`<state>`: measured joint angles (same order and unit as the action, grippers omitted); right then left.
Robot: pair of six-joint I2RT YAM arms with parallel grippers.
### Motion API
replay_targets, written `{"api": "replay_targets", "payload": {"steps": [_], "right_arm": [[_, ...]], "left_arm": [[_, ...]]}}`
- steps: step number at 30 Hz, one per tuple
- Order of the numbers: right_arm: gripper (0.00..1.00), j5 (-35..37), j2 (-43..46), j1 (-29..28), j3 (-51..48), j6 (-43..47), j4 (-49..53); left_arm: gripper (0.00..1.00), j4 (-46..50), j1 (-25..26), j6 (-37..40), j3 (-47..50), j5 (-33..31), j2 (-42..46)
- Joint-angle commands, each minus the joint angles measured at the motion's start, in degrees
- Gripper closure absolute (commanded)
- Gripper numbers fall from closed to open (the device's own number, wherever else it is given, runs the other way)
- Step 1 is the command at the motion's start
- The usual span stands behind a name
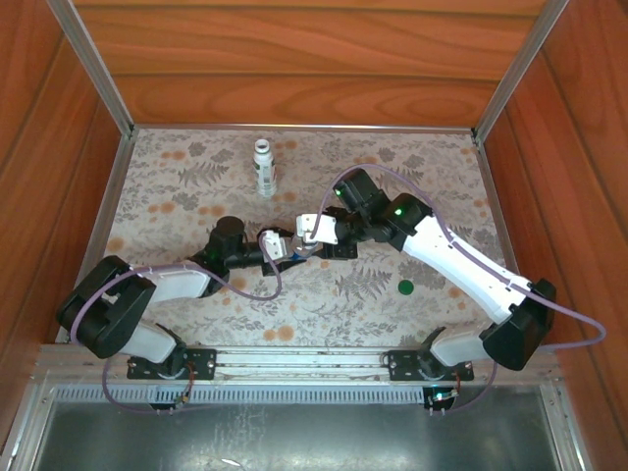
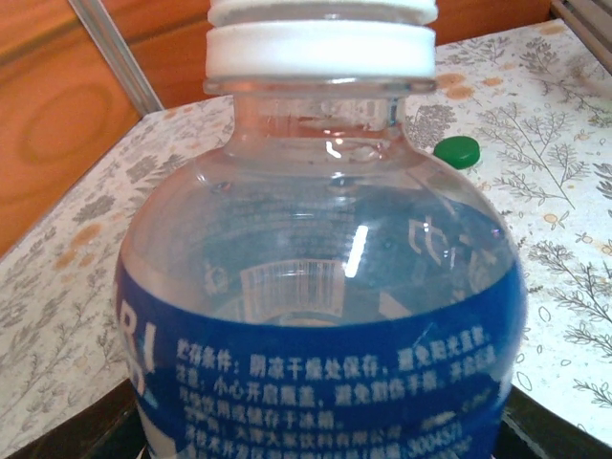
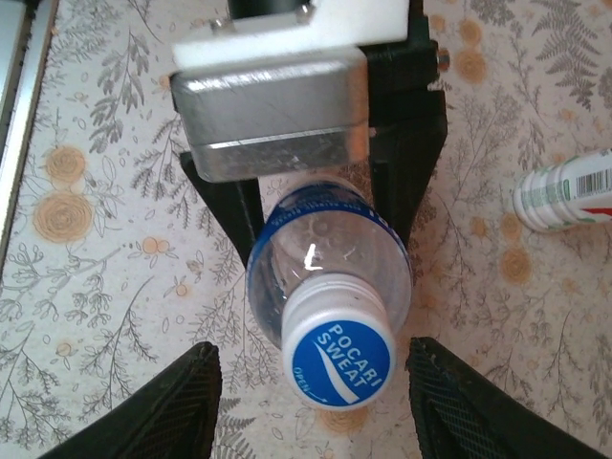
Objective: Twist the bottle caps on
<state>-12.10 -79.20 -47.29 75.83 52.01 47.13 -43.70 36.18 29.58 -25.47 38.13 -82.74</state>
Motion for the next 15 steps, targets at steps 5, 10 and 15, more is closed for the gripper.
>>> {"api": "replay_targets", "payload": {"steps": [5, 10, 15], "right_arm": [[0.46, 0.4, -0.3, -0.4, 1.0, 1.1, -0.7], [0.56, -0.5, -0.6, -0.3, 1.2, 0.3, -0.9], [0.62, -0.9, -1.4, -0.3, 1.2, 0.0, -0.8]], "left_arm": [[0.40, -0.9, 0.4, 0.6, 0.6, 1.8, 1.4], [0.40, -0.8, 0.4, 0.6, 0.6, 1.9, 1.3], [0.40, -0.8, 0.3, 0.4, 0.6, 2.0, 1.3]]}}
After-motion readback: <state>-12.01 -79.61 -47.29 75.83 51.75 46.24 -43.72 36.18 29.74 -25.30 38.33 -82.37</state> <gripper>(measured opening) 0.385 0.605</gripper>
